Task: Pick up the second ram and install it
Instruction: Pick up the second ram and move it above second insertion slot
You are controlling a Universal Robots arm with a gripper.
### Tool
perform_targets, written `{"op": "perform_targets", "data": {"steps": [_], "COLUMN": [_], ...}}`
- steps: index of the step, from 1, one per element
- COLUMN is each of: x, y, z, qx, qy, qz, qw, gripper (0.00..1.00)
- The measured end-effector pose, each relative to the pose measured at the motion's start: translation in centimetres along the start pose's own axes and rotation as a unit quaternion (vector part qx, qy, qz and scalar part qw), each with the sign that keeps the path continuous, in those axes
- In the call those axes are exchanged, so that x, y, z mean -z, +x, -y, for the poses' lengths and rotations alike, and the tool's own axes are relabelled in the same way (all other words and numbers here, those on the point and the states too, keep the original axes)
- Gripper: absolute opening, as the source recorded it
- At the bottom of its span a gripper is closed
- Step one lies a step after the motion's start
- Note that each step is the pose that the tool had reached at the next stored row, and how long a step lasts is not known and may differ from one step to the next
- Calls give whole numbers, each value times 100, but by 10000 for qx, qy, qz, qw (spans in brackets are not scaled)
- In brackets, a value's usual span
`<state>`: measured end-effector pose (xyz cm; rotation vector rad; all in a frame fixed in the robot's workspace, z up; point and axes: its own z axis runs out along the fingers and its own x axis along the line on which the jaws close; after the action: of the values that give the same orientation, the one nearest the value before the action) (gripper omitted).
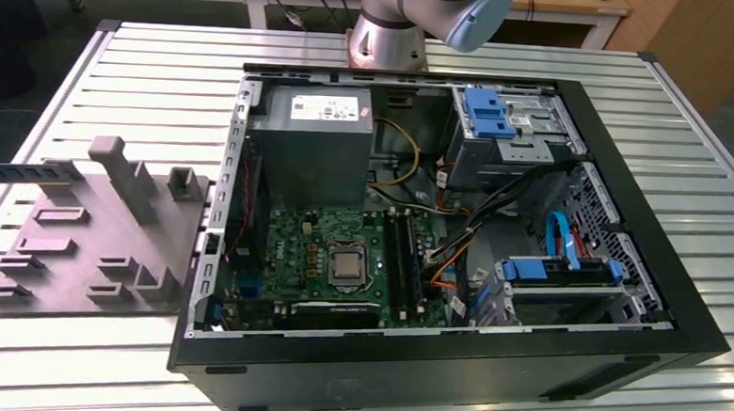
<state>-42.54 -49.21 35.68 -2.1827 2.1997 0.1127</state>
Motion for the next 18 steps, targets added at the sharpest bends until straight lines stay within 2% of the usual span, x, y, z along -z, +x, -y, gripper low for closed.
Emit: {"op": "perform_targets", "data": {"steps": [18], "x": [234], "y": [-20], "z": [-6], "qx": [1], "qy": [4], "qz": [47], "qw": [10000], "gripper": [11]}}
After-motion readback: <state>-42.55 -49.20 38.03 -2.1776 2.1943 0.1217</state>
